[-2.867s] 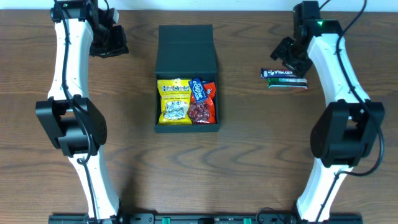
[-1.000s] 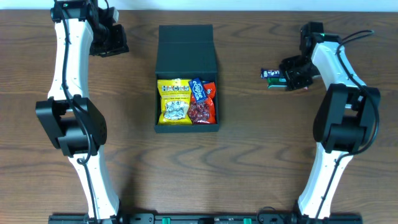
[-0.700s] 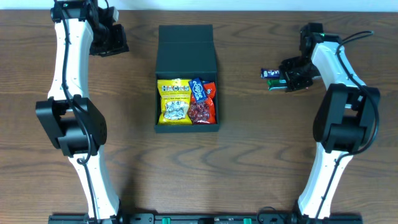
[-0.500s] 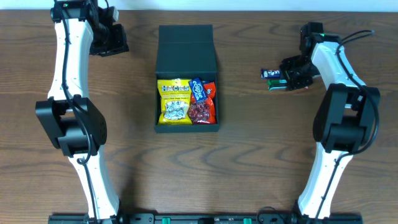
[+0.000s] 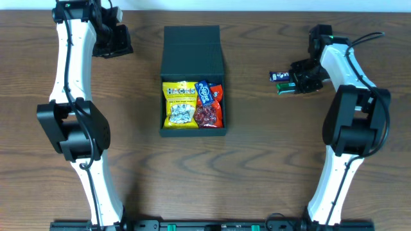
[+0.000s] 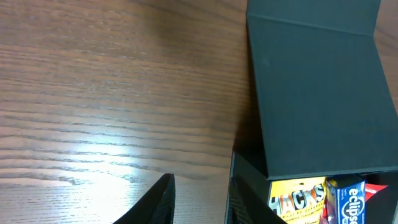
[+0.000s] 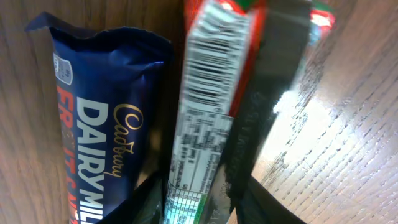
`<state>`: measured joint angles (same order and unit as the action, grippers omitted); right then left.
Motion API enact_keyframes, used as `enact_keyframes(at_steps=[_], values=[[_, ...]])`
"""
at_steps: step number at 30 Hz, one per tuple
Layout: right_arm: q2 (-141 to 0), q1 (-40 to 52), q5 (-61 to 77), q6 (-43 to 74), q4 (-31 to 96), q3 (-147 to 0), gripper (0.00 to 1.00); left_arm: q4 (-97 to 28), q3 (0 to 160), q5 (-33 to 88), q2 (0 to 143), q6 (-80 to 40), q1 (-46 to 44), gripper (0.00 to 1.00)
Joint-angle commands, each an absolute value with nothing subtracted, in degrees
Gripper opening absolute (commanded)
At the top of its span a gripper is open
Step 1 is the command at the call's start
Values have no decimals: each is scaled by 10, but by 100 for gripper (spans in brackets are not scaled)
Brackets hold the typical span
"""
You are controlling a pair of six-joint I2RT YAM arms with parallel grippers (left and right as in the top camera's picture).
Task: Pack container
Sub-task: 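Carry the green bar into the box and lower it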
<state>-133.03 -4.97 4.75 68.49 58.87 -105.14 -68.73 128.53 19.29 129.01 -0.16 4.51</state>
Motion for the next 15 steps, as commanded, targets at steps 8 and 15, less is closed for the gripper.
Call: enact_keyframes(at_steps=[8, 15], values=[[-1342, -53, 39, 690, 595, -1049, 27, -688, 1299, 190, 1293, 0, 49, 30], [-1339, -53, 103, 689, 610, -1049, 18, -688, 1299, 190, 1293, 0, 49, 30]])
